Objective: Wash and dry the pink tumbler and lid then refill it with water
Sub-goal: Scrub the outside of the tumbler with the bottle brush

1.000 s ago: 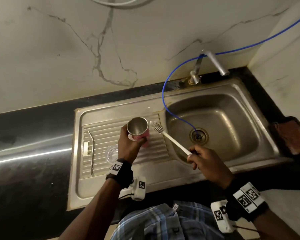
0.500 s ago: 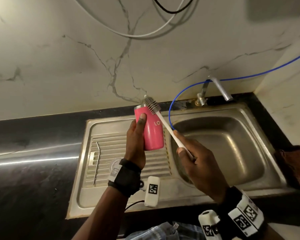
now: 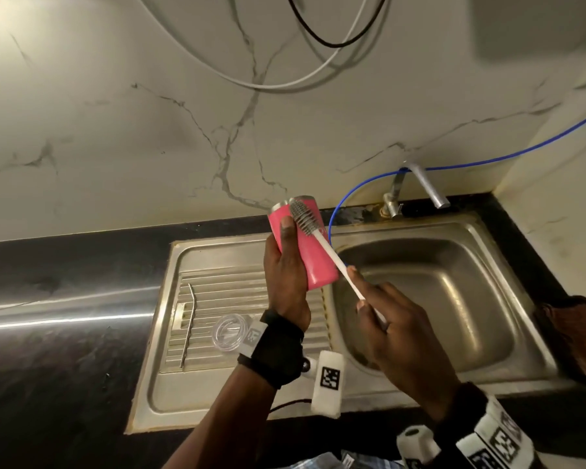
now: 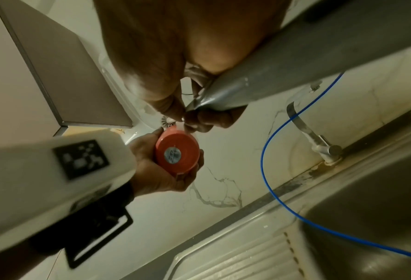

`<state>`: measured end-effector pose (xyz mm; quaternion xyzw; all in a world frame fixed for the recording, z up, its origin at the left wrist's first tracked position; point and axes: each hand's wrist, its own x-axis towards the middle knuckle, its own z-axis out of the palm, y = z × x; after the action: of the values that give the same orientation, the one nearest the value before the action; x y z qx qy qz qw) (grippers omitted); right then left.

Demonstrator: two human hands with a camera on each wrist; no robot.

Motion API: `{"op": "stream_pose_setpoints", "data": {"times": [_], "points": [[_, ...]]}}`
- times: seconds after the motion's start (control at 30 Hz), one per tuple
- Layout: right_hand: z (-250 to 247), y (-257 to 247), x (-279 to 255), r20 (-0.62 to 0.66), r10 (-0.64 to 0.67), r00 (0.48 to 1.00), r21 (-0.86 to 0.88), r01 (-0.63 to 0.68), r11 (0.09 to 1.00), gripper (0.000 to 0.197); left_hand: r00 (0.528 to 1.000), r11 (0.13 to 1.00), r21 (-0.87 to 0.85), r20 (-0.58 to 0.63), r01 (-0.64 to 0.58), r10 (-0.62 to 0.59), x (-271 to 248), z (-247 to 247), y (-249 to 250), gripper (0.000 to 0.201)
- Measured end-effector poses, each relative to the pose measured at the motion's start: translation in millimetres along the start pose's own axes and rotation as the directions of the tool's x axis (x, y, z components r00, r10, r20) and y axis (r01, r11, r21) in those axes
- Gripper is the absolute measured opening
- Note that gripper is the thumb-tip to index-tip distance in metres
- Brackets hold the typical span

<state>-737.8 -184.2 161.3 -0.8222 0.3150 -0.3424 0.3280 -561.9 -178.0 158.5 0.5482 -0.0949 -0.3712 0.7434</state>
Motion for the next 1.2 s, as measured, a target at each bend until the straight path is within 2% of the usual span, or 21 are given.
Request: {"op": "stream_pose_setpoints", "data": {"times": [0.13, 0.2, 0.27, 0.33, 0.43, 0.6, 0.77, 1.03, 1.2], "points": [[1, -2, 11, -0.065, -0.005, 0.998, -0.022, 0.004, 1.000, 0.050, 0.999, 0.997, 0.071, 0.039, -0.035, 0.032, -12, 0, -10, 0.053], [0, -5, 8, -0.057, 0.007, 0.998, 0.000, -0.007, 1.000, 0.050, 0.999, 0.996, 0.080, 0.024, -0.041, 0.039, -13, 2, -8, 0.047], [-1, -7, -6, 0.007, 0.011, 1.000, 0.014, -0.011, 1.000, 0.051, 0.999, 0.998, 0.049, -0.033, -0.039, 0.040, -8, 2, 0, 0.043], [-5, -9, -26, 0.076, 0.000, 0.997, 0.040, -0.003, 0.999, 0.053, 0.995, 0.999, -0.013, -0.092, -0.041, 0.040, 0, -1, 10, 0.046], [-14, -12, -43, 0.118, -0.006, 0.993, 0.065, -0.001, 0.998, 0.054, 0.994, 0.997, -0.051, -0.102, -0.051, 0.045, 3, -6, 19, 0.047], [-9, -16, -23, 0.060, 0.026, 0.998, 0.030, -0.028, 0.999, 0.053, 0.997, 0.998, -0.039, -0.068, -0.040, 0.037, -17, 2, 5, 0.034], [-5, -17, -12, 0.018, 0.041, 0.999, 0.043, -0.041, 0.998, 0.053, 0.998, 0.998, 0.004, -0.027, -0.060, 0.060, -26, 4, -1, 0.042], [-23, -17, -46, 0.100, 0.037, 0.994, 0.060, -0.043, 0.997, 0.055, 0.986, 0.994, -0.054, -0.140, -0.100, 0.092, -10, -4, 27, 0.055], [-10, -25, -9, -0.008, 0.011, 1.000, 0.043, -0.011, 0.999, 0.051, 0.988, 0.991, -0.021, -0.078, -0.132, 0.130, -21, 2, 17, 0.042]]}}
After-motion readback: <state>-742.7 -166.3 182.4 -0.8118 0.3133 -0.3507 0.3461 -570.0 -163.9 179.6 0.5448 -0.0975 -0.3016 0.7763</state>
